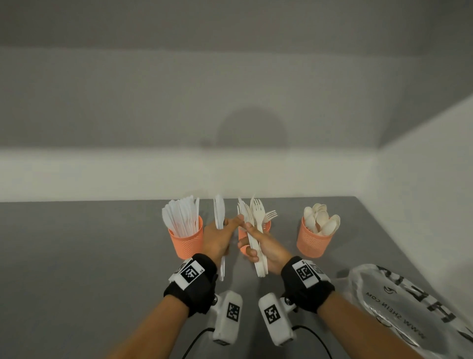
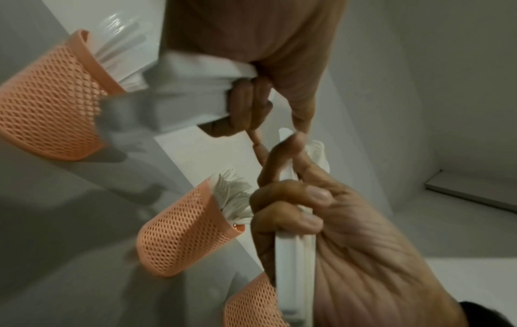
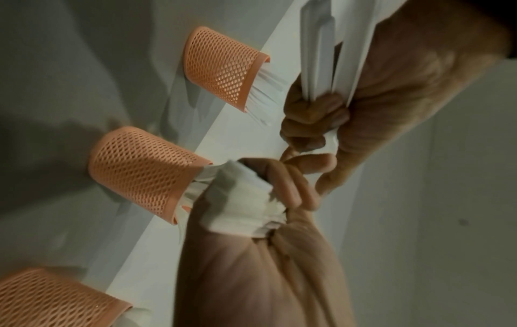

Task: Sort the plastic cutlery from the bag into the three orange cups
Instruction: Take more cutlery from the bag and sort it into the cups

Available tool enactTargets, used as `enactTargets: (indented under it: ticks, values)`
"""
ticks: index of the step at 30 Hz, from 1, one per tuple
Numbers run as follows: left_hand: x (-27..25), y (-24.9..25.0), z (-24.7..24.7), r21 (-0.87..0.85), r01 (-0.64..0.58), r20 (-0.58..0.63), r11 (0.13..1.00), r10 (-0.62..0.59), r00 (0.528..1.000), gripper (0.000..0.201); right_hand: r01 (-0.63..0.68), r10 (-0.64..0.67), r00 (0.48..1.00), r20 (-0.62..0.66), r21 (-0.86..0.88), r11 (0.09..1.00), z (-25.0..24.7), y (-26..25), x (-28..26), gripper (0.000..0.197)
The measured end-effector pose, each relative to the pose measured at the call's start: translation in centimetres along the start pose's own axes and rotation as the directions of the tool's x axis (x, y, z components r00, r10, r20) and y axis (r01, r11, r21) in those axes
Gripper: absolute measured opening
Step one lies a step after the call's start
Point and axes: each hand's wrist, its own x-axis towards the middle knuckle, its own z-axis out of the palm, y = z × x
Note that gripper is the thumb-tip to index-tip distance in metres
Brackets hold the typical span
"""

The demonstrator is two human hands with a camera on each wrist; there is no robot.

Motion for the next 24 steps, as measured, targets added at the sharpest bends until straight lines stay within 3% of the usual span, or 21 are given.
enactTargets:
  ticks: [5,11,18,20,24]
  values:
    - [0.0,0.8,0.4,-0.029,-0.021,0.029,0.999,0.022,0.999,0.015,-0.006,0.011,0.997,0.078,-0.062,0.998,0.6,-0.4,-0.4,0.031]
    - [1.2,0.0,0.3,0.063,0.0,-0.031,0.998,0.002,1.0,0.021,-0.052,0.067,0.994,0.09,-0.154,0.987,1.0,-0.4,-0.5,0.019]
    - [2.8,-0.4,-2.1,-0.063,0.049,-0.198,0.997,-0.061,0.978,0.032,-0.085,0.098,0.993,0.06,-0.194,0.977,0.9,0.2,-0.1,0.025]
    - [3.9,0.1,-3.6,-0.16,0.022,-0.268,0.987,-0.065,0.961,0.033,-0.109,0.12,0.992,0.04,-0.208,0.972,0.9,0.4,0.0,0.027]
    - [6.9,1.9,-6.7,-0.171,-0.146,-0.34,0.974,0.08,0.937,0.032,-0.129,0.12,0.992,-0.05,-0.269,0.954,0.8,0.3,1.0,0.039]
